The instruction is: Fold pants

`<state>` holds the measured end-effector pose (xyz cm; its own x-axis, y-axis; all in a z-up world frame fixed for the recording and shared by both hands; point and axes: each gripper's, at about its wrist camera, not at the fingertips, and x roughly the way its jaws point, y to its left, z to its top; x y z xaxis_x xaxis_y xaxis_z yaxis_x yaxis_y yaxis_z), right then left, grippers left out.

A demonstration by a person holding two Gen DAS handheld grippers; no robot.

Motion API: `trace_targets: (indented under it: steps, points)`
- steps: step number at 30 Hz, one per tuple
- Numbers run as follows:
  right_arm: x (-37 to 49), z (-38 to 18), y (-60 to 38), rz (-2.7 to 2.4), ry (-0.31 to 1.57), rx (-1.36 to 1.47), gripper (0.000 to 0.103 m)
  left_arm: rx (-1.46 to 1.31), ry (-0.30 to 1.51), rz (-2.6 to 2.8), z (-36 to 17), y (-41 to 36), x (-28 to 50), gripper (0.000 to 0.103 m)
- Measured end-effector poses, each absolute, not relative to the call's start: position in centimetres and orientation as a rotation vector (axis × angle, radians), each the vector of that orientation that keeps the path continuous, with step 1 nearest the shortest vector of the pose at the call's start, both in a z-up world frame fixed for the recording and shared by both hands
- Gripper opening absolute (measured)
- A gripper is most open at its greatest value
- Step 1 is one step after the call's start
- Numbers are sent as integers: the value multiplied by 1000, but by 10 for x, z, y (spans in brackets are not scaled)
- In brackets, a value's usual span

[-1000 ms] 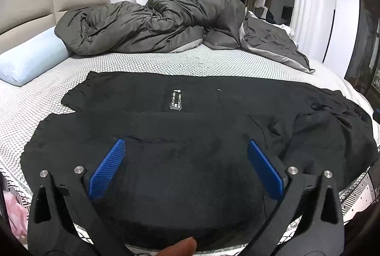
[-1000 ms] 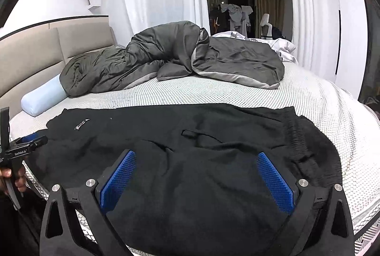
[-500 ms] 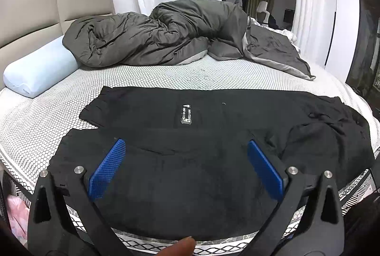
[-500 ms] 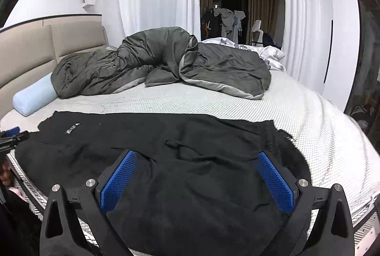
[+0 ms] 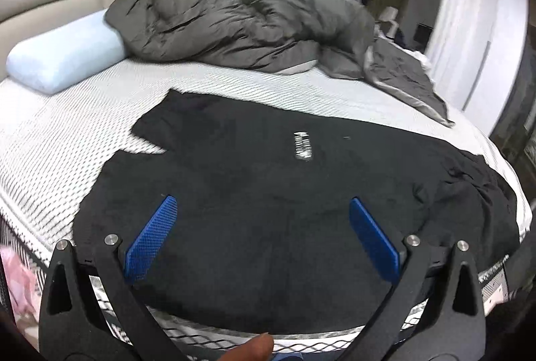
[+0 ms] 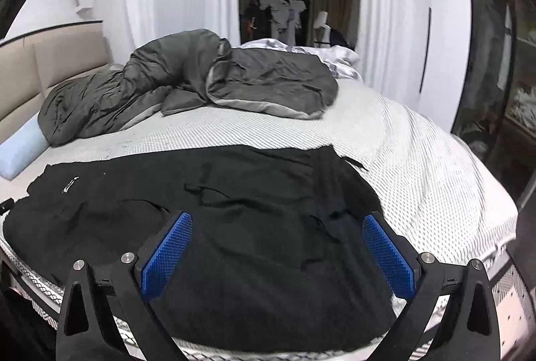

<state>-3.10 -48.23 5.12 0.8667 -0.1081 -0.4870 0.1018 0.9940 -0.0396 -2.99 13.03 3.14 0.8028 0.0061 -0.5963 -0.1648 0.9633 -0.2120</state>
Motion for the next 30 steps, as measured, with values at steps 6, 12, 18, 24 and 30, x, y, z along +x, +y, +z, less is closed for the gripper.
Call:
trace_targets:
  steps: [6, 12, 18, 24, 30]
  points:
    - [-49, 28, -530, -135, 543, 107, 103, -332, 689, 212, 11, 167, -41, 102]
    - [-67, -15, -562, -122, 610, 165, 103, -406, 742, 329, -15, 203, -60, 102]
    - [-94, -36, -570, -63, 596, 266, 103, -545, 823, 312, -42, 231, -68, 86]
    - [-97, -49, -571, -34, 633, 321, 103, -589, 843, 246, -50, 229, -79, 73]
    - [-83, -62, -569, -9, 666, 374, 103, -550, 810, 306, -38, 221, -61, 38]
